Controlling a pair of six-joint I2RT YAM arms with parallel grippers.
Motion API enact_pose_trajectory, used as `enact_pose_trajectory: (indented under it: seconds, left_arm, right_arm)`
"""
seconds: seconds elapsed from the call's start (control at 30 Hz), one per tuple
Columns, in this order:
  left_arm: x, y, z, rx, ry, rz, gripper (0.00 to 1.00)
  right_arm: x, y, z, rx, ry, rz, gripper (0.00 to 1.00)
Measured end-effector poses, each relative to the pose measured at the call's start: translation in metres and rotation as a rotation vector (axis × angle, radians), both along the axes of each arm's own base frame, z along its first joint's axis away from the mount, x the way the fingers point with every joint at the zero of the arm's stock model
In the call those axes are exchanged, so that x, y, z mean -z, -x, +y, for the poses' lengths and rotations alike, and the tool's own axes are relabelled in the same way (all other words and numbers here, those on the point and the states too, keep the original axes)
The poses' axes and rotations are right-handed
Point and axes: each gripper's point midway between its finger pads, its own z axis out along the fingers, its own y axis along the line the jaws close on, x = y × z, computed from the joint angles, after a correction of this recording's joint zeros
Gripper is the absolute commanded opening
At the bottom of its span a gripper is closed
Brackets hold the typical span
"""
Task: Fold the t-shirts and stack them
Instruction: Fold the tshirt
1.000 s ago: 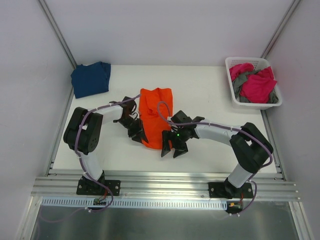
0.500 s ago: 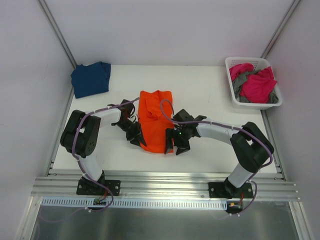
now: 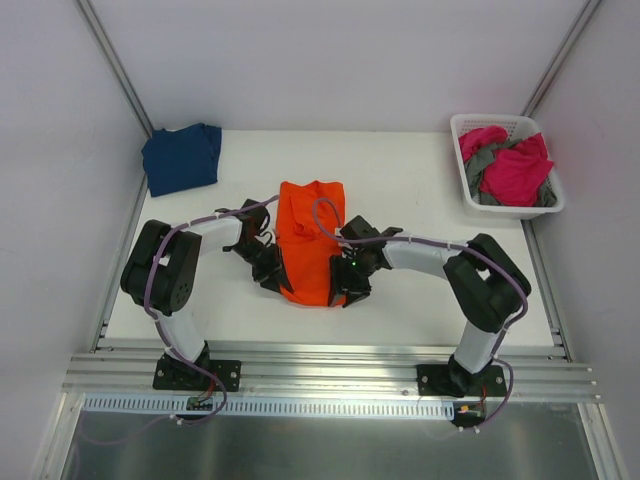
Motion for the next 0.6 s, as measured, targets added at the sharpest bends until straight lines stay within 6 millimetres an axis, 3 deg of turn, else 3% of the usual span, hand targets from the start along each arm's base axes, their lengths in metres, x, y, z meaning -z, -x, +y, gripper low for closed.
enact_pose_trajectory:
  seconds: [0.13,0.17,0.27,0.43,0.6]
  left_arm:
    - [0.0,0.0,0.0,0.0,0.0,0.0,0.18]
    - [0.0,0.0,0.0,0.0,0.0,0.0,0.17]
    - [0.0,0.0,0.0,0.0,0.001,-0.001,0.17]
    - [-0.001,0.0,0.0,0.0,0.002,-0.004,0.16]
    - [-0.009,-0.002,0.005,0.004,0.014,-0.029,0.13]
  right_arm:
    - [0.004,-0.01,0.01,-0.017,-0.013,-0.013,0.23]
    - [0.004,-0.012,0.012,-0.019,-0.016,-0.018,0.13]
    - [0.003,-0.018,0.016,-0.027,-0.024,-0.035,0.01]
    - [-0.002,-0.02,0.013,-0.032,-0.024,-0.05,0.01]
    - [-0.032,-0.021,0.01,-0.038,-0.073,-0.113,0.01]
